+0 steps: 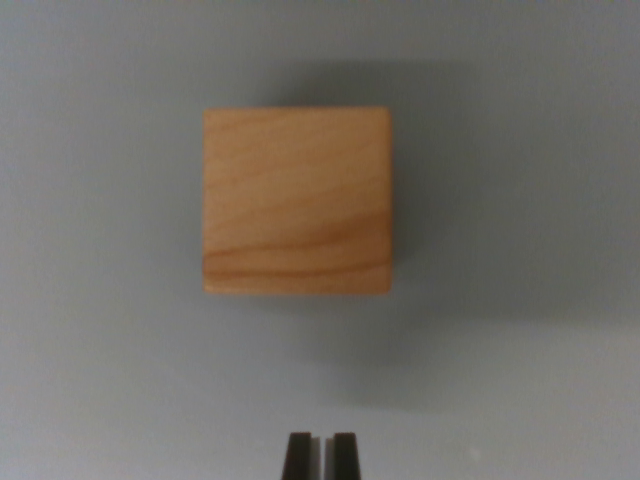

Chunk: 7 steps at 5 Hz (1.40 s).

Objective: Push wooden cube

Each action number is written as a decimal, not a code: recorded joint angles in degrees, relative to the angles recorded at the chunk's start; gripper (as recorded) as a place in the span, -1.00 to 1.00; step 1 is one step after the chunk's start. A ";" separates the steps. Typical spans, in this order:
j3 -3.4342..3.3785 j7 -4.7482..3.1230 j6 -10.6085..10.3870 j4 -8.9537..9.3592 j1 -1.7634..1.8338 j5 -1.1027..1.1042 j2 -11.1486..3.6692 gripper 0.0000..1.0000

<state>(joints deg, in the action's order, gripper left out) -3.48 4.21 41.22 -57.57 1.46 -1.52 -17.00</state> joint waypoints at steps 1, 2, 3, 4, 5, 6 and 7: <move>-0.13 0.19 -1.35 0.92 0.09 0.04 -0.51 -1.00; -0.13 0.19 -1.35 0.92 0.09 0.04 -0.51 -1.00; -0.23 0.34 -2.39 1.63 0.16 0.06 -0.91 -1.00; -0.23 0.34 -2.39 1.63 0.16 0.06 -0.91 -1.00; -0.30 0.45 -3.17 2.16 0.21 0.08 -1.21 -1.00; -0.30 0.45 -3.17 2.16 0.21 0.08 -1.21 -1.00; -0.35 0.51 -3.62 2.47 0.24 0.09 -1.38 -1.00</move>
